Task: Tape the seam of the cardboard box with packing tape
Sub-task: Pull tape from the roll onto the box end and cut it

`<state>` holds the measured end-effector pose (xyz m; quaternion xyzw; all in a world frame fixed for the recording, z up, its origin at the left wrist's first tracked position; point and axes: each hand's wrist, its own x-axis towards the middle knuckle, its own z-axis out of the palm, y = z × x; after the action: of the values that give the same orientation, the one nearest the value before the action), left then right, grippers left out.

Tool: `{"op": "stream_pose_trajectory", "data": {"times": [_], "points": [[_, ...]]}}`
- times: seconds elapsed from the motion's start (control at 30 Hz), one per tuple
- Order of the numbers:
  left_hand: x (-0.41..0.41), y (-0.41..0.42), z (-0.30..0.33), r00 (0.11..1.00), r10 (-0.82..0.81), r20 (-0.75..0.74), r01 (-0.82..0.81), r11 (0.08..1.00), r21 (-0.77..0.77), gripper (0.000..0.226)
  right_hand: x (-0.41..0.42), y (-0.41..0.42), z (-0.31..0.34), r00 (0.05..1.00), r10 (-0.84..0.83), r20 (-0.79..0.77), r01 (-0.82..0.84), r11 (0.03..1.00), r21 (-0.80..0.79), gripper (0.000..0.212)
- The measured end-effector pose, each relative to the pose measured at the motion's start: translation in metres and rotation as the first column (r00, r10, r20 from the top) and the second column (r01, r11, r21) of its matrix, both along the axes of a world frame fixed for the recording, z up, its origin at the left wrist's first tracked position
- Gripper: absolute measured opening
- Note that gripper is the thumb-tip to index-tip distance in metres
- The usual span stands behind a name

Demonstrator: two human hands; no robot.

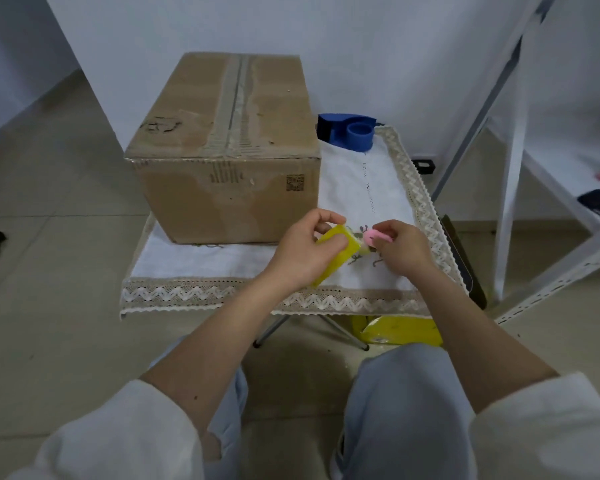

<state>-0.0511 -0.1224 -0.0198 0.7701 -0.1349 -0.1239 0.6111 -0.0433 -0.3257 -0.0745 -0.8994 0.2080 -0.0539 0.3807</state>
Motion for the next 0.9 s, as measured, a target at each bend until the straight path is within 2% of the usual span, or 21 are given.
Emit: {"op": "stream_pose_trajectory", "data": {"times": [0.1, 0.2, 0.27, 0.37, 0.47, 0.63, 0.77, 0.9], "points": [[0.000, -0.009, -0.002, 0.986, -0.102, 0.136, 0.075, 0.979, 0.192, 0.026, -0.001, -0.006, -0.001, 1.000, 0.006, -0.010, -0.007, 0.999, -0.047, 0.025], [-0.002, -0.014, -0.007, 0.925, -0.207, 0.318, 0.074, 0.920, 0.385, 0.033, -0.004, -0.007, 0.000, 1.000, -0.001, 0.012, 0.003, 0.988, -0.156, 0.034], [-0.002, -0.016, -0.013, 0.889, -0.259, 0.379, 0.059, 0.882, 0.467, 0.035, -0.007, -0.006, 0.002, 0.999, -0.009, 0.039, 0.016, 0.983, -0.185, 0.037], [0.000, -0.015, -0.024, 0.860, -0.293, 0.417, 0.025, 0.841, 0.540, 0.037, -0.013, -0.001, 0.005, 0.997, -0.005, 0.079, 0.022, 0.976, -0.216, 0.036], [-0.002, -0.015, -0.032, 0.850, -0.297, 0.435, 0.011, 0.836, 0.548, 0.045, -0.018, 0.004, 0.006, 0.995, 0.016, 0.100, 0.009, 0.970, -0.244, 0.033], [-0.004, -0.014, -0.043, 0.875, -0.314, 0.367, 0.029, 0.793, 0.609, 0.056, -0.026, 0.011, 0.007, 0.994, 0.039, 0.099, -0.012, 0.965, -0.263, 0.027], [-0.005, -0.013, -0.047, 0.889, -0.304, 0.343, 0.041, 0.798, 0.602, 0.048, -0.030, 0.018, 0.007, 0.987, 0.018, 0.157, 0.004, 0.990, -0.141, 0.018], [-0.006, -0.011, -0.048, 0.904, -0.291, 0.313, 0.065, 0.817, 0.573, 0.052, -0.031, 0.036, 0.010, 0.984, -0.044, 0.175, 0.021, 0.992, 0.128, 0.028]]}}
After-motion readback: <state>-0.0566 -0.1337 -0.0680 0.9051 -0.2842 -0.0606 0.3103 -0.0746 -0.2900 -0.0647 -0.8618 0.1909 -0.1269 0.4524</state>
